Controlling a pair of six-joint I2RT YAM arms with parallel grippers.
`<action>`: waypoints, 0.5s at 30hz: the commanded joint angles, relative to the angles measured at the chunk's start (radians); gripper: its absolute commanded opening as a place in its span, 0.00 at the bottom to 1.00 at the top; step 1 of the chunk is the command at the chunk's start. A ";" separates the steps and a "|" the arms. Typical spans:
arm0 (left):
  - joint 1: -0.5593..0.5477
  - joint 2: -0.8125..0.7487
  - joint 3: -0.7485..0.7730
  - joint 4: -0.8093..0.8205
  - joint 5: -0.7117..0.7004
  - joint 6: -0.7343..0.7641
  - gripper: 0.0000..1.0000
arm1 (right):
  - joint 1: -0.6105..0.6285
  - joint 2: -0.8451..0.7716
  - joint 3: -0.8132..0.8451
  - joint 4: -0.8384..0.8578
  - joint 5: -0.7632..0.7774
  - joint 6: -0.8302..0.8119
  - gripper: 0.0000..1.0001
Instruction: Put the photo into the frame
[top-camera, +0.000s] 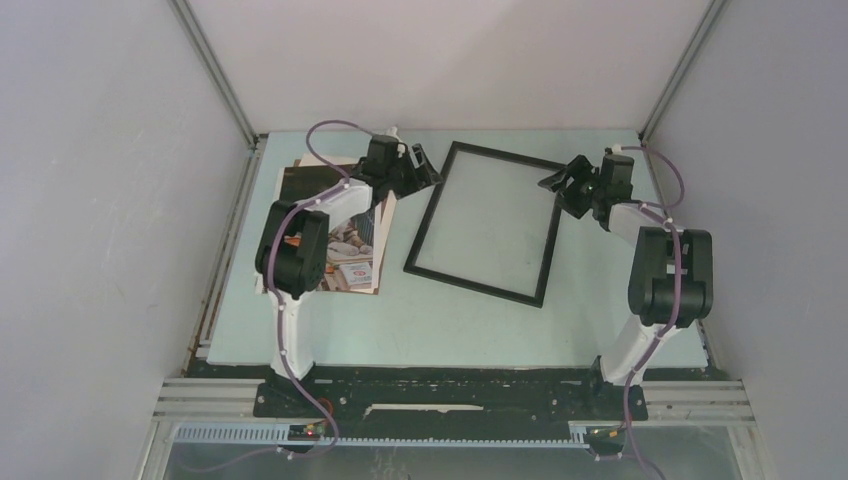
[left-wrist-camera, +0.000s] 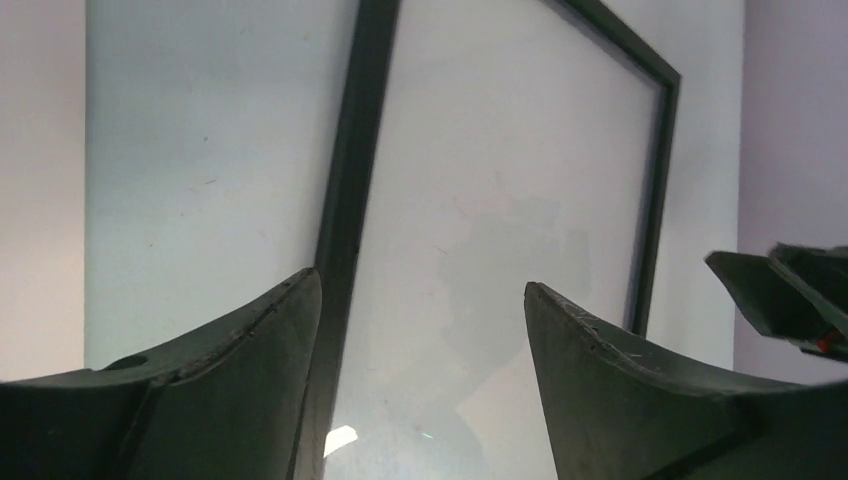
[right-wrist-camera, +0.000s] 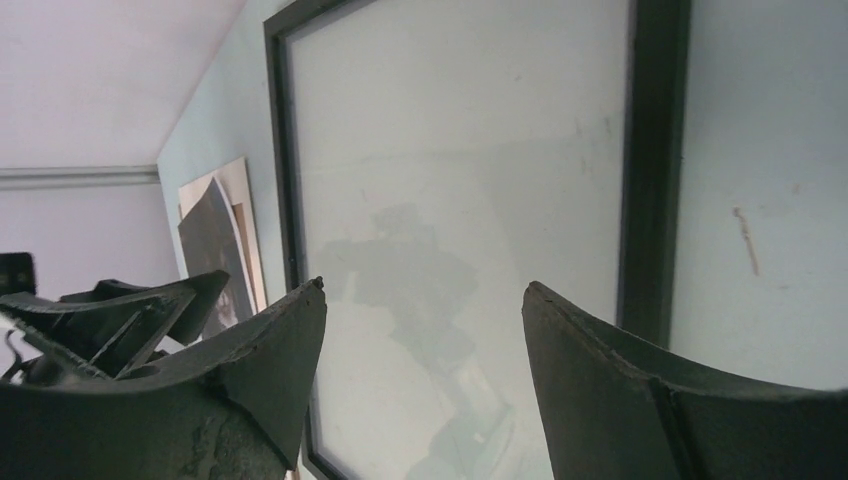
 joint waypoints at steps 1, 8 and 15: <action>0.010 0.096 0.030 0.020 0.021 -0.104 0.81 | -0.020 -0.016 -0.003 -0.032 0.013 -0.097 0.80; -0.048 0.139 0.048 0.022 0.047 -0.129 0.82 | 0.003 -0.036 -0.035 0.019 -0.026 -0.093 0.79; -0.113 0.032 0.011 -0.035 0.100 -0.062 0.82 | 0.073 -0.071 -0.036 0.035 -0.021 -0.091 0.80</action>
